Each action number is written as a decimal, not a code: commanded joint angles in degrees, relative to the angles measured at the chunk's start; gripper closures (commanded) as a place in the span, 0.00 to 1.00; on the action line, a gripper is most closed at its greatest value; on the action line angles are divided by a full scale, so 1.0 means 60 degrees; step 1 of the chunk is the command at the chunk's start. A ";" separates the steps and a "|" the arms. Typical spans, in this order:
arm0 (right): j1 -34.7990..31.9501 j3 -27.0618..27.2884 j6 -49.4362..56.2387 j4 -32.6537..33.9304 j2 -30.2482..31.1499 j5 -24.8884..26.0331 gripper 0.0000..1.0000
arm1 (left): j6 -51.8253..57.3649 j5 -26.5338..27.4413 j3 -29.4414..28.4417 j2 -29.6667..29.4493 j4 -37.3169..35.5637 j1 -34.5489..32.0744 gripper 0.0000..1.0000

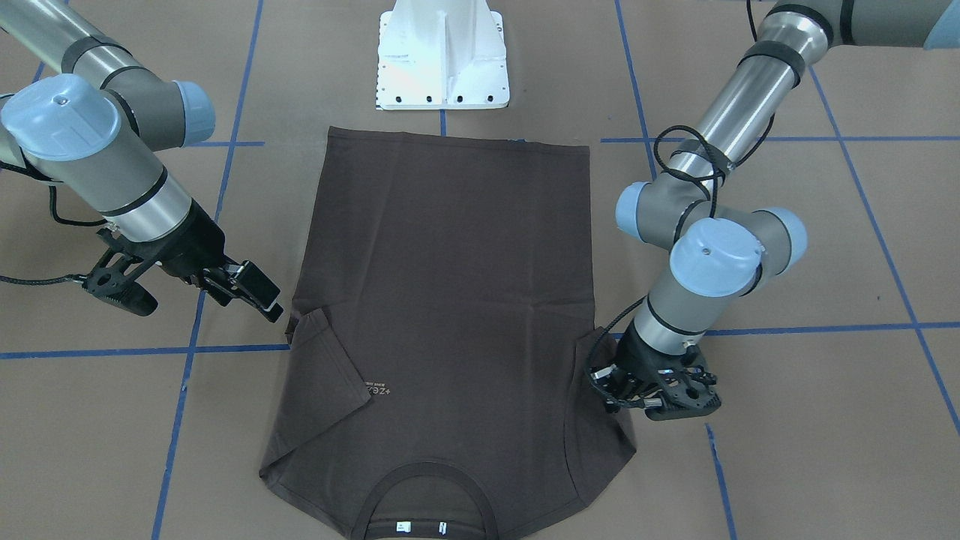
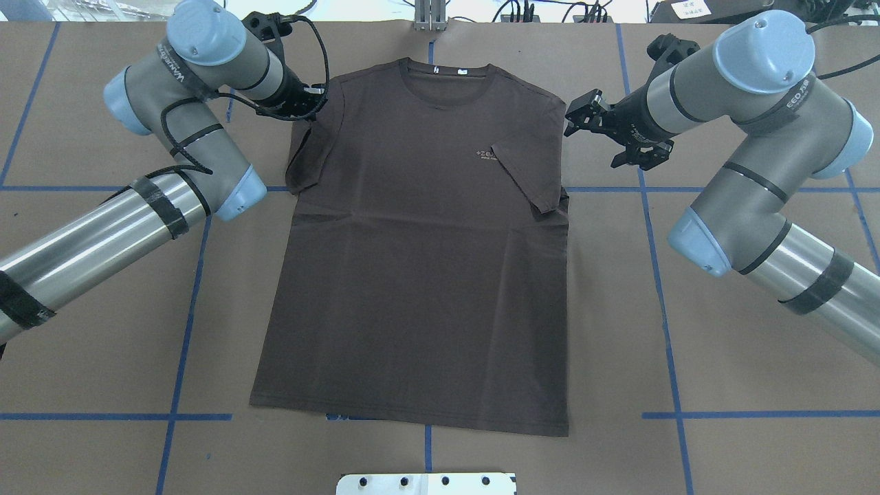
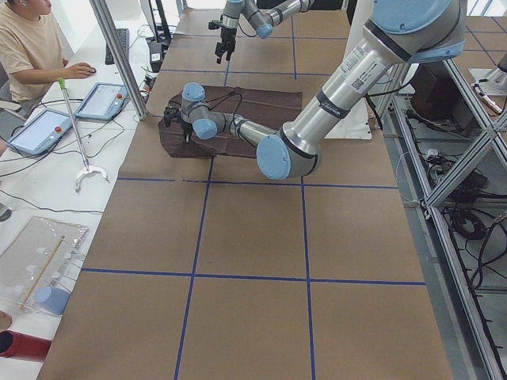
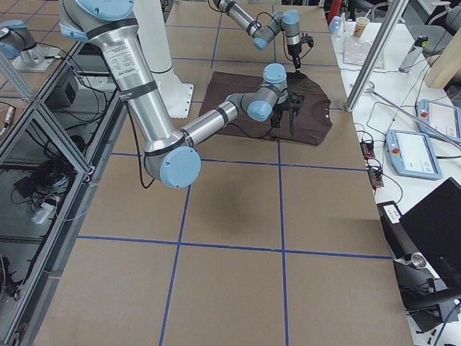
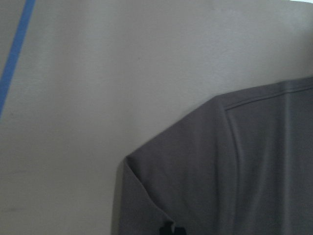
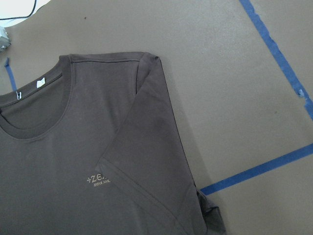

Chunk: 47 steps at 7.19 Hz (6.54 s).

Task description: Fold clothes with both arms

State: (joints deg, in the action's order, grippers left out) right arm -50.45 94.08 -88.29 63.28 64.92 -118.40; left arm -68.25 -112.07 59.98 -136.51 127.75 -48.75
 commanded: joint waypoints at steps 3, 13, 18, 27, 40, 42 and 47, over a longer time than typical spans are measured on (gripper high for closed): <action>0.0014 -0.0036 0.0008 0.0000 -0.0009 0.0031 0.00 | -0.0519 0.0060 -0.0212 -0.0320 0.0021 0.0507 1.00; 0.0015 -0.0065 -0.0007 -0.0015 0.0021 0.0090 0.00 | -0.0871 0.0763 -0.0724 -0.0759 0.0168 0.0757 1.00; 0.0160 0.0022 -0.0022 0.0000 0.0064 0.0324 0.00 | -0.1497 0.0734 0.0530 -0.0380 0.0389 0.1064 0.05; 0.8022 0.4168 -0.7130 0.4028 0.1808 0.6076 0.15 | -0.1969 0.0690 0.4036 0.1600 0.0051 0.1446 0.05; 0.8277 0.4634 -0.7800 0.4087 0.2613 0.6389 1.00 | -0.2580 0.0704 0.4909 0.2108 -0.0021 0.1475 0.04; 0.8262 0.4901 -0.7800 0.4102 0.2730 0.6388 1.00 | -0.2965 0.1242 0.6869 0.3846 -0.0066 0.2203 0.01; 0.8247 0.4915 -0.7800 0.4102 0.2789 0.6388 1.00 | -0.4078 0.4115 0.9383 0.7277 -0.1692 0.5267 0.03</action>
State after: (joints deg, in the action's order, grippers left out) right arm -0.96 123.57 -135.09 87.95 81.65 -80.07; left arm -91.61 -89.33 115.29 -97.09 118.18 -19.68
